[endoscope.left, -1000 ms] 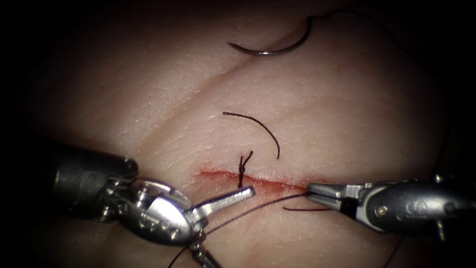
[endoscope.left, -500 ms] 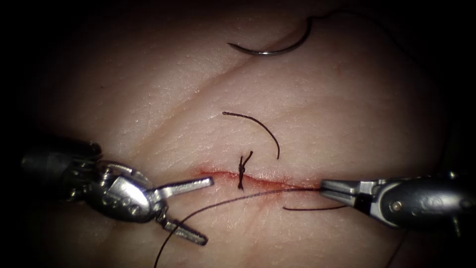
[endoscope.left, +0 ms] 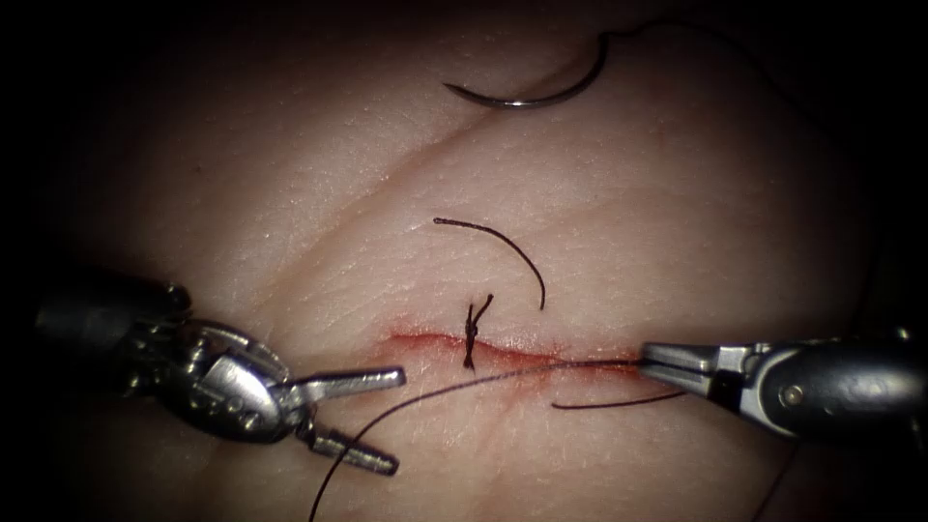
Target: Wound Closure
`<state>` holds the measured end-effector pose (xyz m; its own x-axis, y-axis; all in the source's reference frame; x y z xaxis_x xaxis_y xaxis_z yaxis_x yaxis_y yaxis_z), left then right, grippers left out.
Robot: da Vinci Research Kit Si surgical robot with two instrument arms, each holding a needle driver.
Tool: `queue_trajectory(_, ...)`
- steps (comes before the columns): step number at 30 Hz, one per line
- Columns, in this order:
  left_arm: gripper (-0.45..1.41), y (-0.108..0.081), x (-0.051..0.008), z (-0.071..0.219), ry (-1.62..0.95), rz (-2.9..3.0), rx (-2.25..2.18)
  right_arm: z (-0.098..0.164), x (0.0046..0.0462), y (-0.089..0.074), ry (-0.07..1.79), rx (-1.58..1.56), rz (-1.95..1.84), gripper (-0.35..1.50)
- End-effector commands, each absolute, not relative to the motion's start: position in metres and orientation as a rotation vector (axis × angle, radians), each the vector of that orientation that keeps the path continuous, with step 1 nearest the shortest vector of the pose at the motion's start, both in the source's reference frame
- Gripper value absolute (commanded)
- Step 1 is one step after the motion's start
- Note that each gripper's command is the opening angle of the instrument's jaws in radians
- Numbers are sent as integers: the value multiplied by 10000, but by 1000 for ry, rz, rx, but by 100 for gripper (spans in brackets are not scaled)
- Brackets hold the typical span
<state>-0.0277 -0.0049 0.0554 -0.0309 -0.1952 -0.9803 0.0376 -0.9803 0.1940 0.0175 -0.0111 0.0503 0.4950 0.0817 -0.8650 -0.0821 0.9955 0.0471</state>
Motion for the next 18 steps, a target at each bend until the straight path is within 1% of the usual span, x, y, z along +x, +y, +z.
queue_trajectory(1,64,-53,-280,557,-186,-2120,2061,509,180,-115,1053,0,100,-35)
queue_trajectory(3,69,-54,-277,555,-234,-2083,2048,510,179,-115,1054,1,98,-35)
queue_trajectory(6,69,-53,-271,554,-274,-2049,2061,512,175,-114,1058,-2,99,-35)
queue_trajectory(8,64,-52,-266,553,-302,-2014,2087,514,173,-113,1059,-1,98,-35)
queue_trajectory(13,61,-53,-265,548,-352,-1954,2094,518,171,-112,1061,-4,97,-35)
queue_trajectory(15,56,-54,-266,546,-358,-1948,2093,518,171,-112,1062,-4,97,-35)
queue_trajectory(18,39,-55,-267,545,-381,-1931,2082,517,171,-113,1067,-5,97,-35)
